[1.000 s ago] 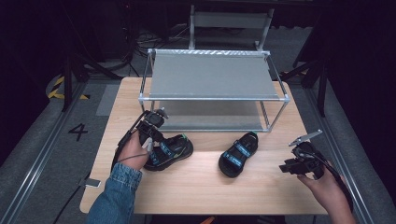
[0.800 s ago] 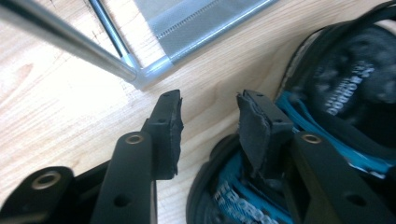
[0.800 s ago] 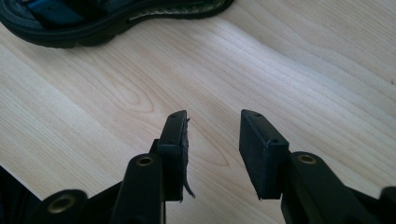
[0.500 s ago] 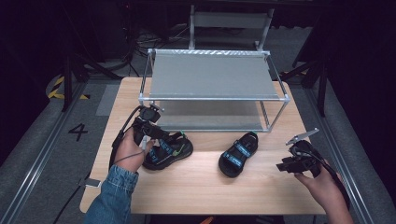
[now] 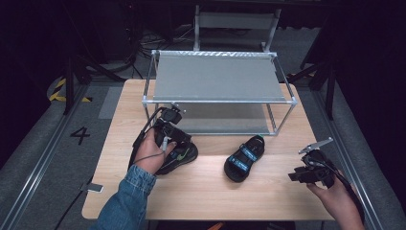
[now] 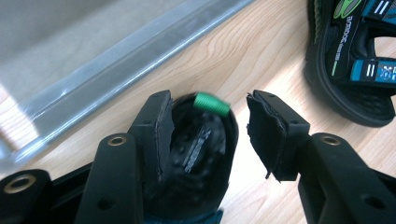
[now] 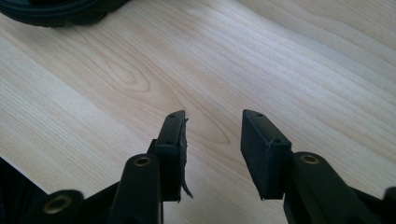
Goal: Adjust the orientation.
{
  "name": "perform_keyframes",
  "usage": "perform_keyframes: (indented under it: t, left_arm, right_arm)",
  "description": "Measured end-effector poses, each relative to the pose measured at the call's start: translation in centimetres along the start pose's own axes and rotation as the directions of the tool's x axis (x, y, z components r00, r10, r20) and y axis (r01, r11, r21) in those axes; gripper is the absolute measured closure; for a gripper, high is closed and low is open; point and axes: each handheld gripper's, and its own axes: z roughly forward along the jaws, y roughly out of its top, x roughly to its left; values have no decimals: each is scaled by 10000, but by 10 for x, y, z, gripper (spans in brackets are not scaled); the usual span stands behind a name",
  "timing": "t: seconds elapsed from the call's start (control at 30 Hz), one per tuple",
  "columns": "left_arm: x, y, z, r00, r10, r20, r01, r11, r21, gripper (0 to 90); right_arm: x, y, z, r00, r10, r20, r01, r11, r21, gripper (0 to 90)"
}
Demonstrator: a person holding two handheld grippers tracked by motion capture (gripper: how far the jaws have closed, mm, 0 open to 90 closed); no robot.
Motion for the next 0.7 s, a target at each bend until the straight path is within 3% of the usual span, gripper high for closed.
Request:
perform_keyframes:
  t: [0.07,0.17,0.37,0.4,0.7]
  left_arm:
    - [-3,4,6,9999,-99,95,97,9996,252,566]
    - [-8,7,12,9988,280,-411,-256,9980,582,718]
    - [-10,7,11,9979,384,-512,-353,9976,594,782]
    - [-12,5,9,9986,474,-253,-455,9964,717,787]
    - [-32,-8,-4,9954,955,4,-951,9898,1065,831]
  right_arm:
    - [-1,-4,-2,9999,100,37,-100,10000,-6,610]
    - [-2,-8,-3,9998,204,55,-204,9998,-30,610]
    - [-4,-11,-4,9996,265,107,-264,9996,-40,618]
    - [-4,-10,-4,9996,269,91,-268,9996,-51,619]
    - [1,7,0,9997,-218,-55,218,9997,-115,620]
